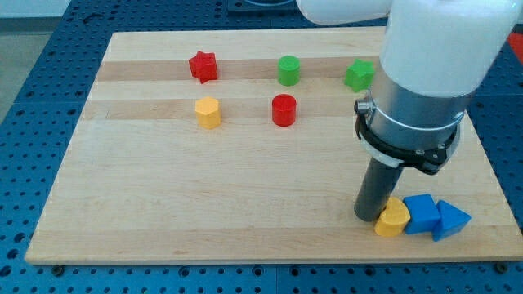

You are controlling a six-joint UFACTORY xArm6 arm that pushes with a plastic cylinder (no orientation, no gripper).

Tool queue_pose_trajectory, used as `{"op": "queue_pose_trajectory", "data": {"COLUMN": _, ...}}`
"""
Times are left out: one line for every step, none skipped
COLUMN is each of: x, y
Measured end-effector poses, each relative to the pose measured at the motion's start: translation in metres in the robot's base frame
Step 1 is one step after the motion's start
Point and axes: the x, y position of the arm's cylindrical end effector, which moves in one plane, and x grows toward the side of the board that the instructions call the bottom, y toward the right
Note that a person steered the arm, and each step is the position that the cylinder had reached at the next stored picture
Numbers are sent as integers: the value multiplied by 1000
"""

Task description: Move your arm closer to the yellow hexagon

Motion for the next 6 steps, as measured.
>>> {"op": "queue_pose_trajectory", "data": {"x": 0, "y": 0}}
{"op": "queue_pose_trajectory", "data": {"x": 0, "y": -15}}
{"op": "queue_pose_trajectory", "data": {"x": -10, "y": -90}}
{"op": "queue_pose_trajectory", "data": {"x": -56, "y": -169}}
{"op": "queue_pose_trajectory", "data": {"x": -115, "y": -229}}
{"op": "queue_pose_trajectory", "data": {"x": -160, "y": -260}}
